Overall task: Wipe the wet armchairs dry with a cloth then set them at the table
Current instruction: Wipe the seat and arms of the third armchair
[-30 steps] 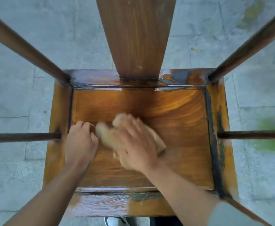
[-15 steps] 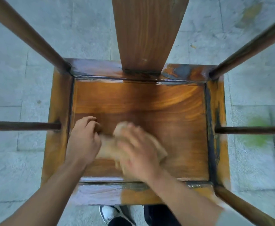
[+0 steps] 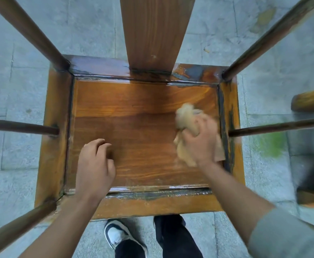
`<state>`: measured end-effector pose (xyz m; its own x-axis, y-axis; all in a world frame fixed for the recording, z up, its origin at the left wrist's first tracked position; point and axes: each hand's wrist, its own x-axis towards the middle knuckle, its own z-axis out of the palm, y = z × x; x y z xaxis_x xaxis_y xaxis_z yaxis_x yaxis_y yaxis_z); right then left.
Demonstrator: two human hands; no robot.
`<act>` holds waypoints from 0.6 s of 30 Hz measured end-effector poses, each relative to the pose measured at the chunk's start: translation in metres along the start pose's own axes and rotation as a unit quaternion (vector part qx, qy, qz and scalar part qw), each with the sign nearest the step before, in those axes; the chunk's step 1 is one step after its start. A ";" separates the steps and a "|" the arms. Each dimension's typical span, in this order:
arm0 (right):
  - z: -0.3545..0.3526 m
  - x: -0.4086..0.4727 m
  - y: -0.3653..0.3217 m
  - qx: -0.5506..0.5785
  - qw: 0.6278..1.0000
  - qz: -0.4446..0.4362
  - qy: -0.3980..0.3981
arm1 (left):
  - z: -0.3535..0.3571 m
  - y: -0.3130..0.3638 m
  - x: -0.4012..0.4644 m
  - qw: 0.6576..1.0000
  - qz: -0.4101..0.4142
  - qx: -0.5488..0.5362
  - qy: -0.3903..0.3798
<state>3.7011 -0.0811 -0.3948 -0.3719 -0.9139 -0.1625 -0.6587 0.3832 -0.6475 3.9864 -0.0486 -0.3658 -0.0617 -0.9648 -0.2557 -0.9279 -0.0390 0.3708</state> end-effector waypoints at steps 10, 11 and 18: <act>0.019 -0.154 -0.031 0.191 0.922 -0.114 -0.316 | -0.009 -0.007 -0.016 0.999 0.027 -0.016 -0.030; 0.006 -0.138 -0.033 0.221 0.925 -0.062 -0.301 | -0.009 -0.005 -0.015 0.999 0.021 -0.023 -0.024; -0.047 0.010 -0.007 -0.036 0.993 -0.061 -0.099 | -0.002 0.014 -0.006 1.000 0.010 -0.024 -0.011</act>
<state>3.6709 -0.0862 -0.3569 -0.1561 -0.9597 -0.2337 -0.7386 0.2705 -0.6174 3.9743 -0.0442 -0.3571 -0.0892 -0.9598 -0.2663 -0.9078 -0.0316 0.4183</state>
